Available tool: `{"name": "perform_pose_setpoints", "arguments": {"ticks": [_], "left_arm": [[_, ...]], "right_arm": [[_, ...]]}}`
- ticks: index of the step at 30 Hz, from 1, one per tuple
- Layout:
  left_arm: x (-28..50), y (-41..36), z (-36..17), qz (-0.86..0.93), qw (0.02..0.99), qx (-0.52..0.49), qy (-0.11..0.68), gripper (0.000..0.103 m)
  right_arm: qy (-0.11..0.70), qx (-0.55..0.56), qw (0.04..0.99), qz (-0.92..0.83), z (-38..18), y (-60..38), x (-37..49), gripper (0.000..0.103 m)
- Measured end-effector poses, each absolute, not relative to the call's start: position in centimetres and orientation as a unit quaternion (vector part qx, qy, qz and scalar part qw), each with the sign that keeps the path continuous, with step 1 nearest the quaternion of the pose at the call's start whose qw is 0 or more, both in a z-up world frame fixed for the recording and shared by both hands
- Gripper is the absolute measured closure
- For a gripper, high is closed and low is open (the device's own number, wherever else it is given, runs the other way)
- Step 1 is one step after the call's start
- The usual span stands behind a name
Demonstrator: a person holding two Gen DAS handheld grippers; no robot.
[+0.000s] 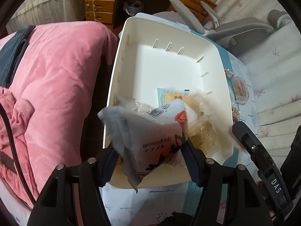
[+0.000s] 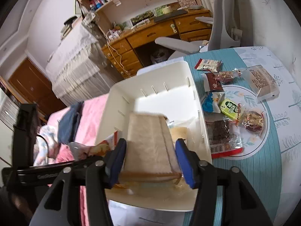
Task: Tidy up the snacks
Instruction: 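Open both tools to drop DONGZAO bag and wafer into the tray, then reach right tool to clear nut-cluster bag while left tool moves toward dark brown packet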
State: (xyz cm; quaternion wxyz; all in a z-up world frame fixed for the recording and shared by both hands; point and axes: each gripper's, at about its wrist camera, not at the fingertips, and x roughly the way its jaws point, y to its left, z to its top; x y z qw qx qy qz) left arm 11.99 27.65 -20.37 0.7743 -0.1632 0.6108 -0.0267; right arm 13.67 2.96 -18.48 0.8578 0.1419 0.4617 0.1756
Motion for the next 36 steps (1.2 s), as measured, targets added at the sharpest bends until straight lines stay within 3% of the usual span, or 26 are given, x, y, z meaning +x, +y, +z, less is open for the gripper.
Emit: {"name": "perform_pose_setpoints", "arguments": {"ticks": [2,6,36], "left_arm": [[11.7,27.5,-20.2,-0.021,0.775,-0.164,0.61,0.027],[11.3,26.6,-19.8,-0.006,0.776,-0.152,0.612,0.019],[9.1,9.3,-15.2,0.046,0.839,-0.13,0.527,0.019]], "right_arm": [[0.464,0.141,0.855,0.184,-18.7,3.0,13.6,0.038],[0.461,0.135,0.856,0.192,-18.5,2.5,13.1,0.038],[0.417,0.007,0.876,0.243,-18.1,-10.7,13.1,0.038]]}}
